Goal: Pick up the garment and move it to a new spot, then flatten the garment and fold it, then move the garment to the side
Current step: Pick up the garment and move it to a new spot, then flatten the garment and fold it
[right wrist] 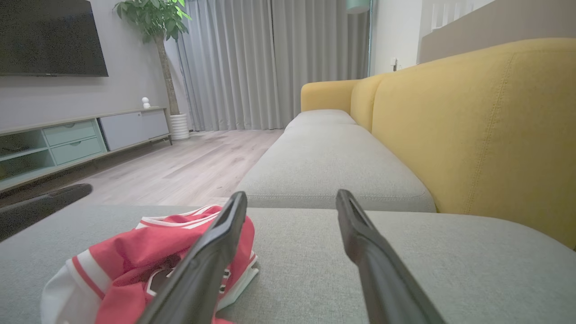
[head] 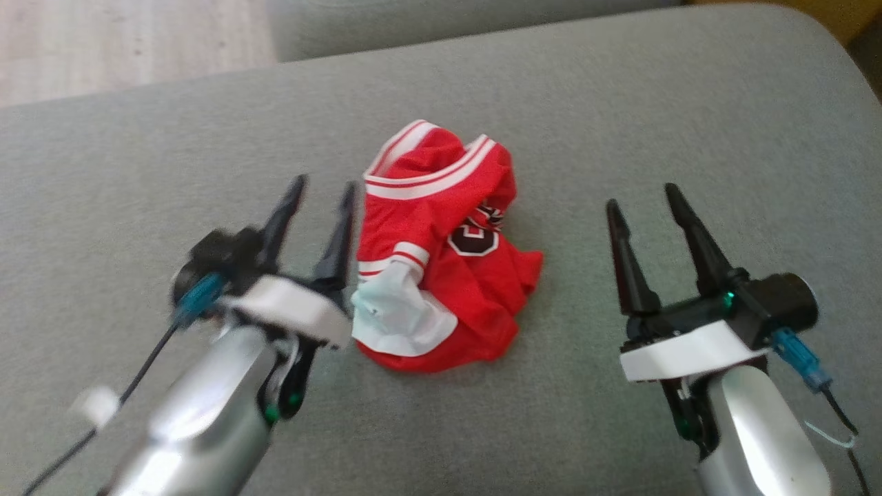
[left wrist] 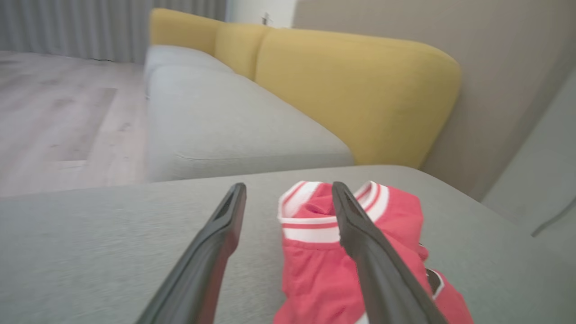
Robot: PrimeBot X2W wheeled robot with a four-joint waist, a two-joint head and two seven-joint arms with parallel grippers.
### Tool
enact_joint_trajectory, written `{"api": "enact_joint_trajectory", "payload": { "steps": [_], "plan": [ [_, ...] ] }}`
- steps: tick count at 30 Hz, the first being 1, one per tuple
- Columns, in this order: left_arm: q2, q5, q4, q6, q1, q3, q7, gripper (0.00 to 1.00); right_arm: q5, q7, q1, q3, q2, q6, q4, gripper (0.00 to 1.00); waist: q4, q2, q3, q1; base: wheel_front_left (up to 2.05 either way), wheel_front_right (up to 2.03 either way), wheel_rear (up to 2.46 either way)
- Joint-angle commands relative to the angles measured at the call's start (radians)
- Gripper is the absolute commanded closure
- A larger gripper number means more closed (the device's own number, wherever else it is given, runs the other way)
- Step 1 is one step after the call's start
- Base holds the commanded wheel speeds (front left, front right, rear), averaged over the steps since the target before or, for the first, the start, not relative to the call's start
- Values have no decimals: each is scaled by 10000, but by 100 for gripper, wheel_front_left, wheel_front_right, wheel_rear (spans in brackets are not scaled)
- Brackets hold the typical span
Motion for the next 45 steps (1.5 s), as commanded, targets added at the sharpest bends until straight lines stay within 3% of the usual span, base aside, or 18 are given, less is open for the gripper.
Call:
{"api": "enact_joint_trajectory", "payload": {
  "steps": [1,5,10,22,35,45],
  "plan": [
    [404,197,-505,177,90,665,-114,0,-79,-105,18,119,66,77,-288,0,255,0,-229,1,0,0,0],
    [493,831,-1753,694,1504,1945,-118,0,-314,-105,268,-215,66,77,-229,0,667,0,-529,1,0,0,0],
    [381,1832,-2510,915,3052,3286,-120,0,-547,-105,591,-570,66,77,-112,0,1147,0,-815,1,0,0,0],
    [-666,3594,-2612,-22,5611,5619,-121,0,-473,-105,1075,-1064,66,77,717,0,1466,0,-1118,1,0,0,0],
    [-1684,4621,-2351,-1047,6088,7133,-122,0,-264,-105,1113,-1127,66,77,964,0,1372,0,-1137,1,0,0,0],
    [-2031,5118,-2132,-1459,6065,7681,-122,0,-212,-105,1163,-1070,66,77,944,0,1308,0,-1161,1,0,0,0]
  ]
}}
